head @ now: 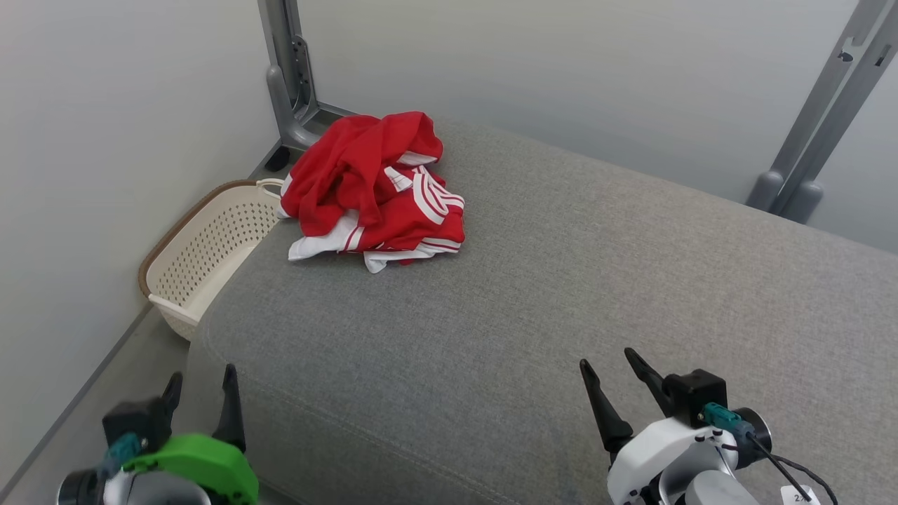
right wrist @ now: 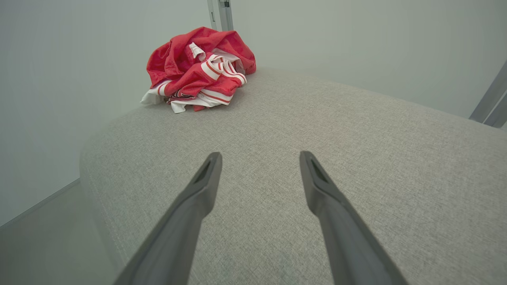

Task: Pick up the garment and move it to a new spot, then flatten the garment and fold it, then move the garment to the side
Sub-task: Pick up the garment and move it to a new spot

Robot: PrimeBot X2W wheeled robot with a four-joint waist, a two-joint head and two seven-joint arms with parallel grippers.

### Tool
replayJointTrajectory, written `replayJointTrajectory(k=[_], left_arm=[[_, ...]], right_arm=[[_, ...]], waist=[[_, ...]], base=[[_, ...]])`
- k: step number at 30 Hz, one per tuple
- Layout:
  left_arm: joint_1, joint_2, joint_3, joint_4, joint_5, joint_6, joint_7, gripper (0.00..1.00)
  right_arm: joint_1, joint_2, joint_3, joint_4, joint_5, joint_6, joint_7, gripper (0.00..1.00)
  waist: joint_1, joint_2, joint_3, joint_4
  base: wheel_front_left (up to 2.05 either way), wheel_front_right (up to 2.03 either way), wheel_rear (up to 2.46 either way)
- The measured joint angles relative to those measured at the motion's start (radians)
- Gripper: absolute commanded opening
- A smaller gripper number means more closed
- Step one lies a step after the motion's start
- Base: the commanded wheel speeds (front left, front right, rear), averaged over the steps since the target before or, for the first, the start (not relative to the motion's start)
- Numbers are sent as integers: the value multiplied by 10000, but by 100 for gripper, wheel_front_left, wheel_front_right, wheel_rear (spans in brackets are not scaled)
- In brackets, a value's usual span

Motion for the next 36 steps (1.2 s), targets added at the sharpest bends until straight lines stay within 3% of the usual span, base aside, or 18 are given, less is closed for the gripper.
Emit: replayJointTrajectory(k=[7, 9, 19, 27, 36], left_arm=[[-2530, 176, -865, 1620, -211, -865, 2380, 100], [-3924, 186, -988, 2265, -395, -1014, 3016, 100], [-7540, 523, -1078, 4119, -1141, -1279, 4414, 100], [-9081, 1001, -936, 4846, -1340, -1248, 4711, 100], [-9908, 1745, -995, 5685, -892, -535, 4947, 100]], right_arm=[[322, -6, -221, -453, -378, 0, 157, 100], [221, 8, -362, -1007, -878, 0, 525, 100], [-95, -71, -165, -3014, -2088, 2, 1929, 100], [-52, -284, 15, -3910, -2136, 2, 2318, 100], [-29, -359, 52, -4194, -2188, 2, 2416, 100]], waist=[[0, 0, 125, -21], [0, 0, 331, -61], [0, 0, 1898, -741], [1, 0, 3170, -1904], [1, 0, 4186, -3001]], base=[[0, 0, 0], [0, 0, 0], [0, 0, 0], [0, 0, 0], [0, 0, 0]])
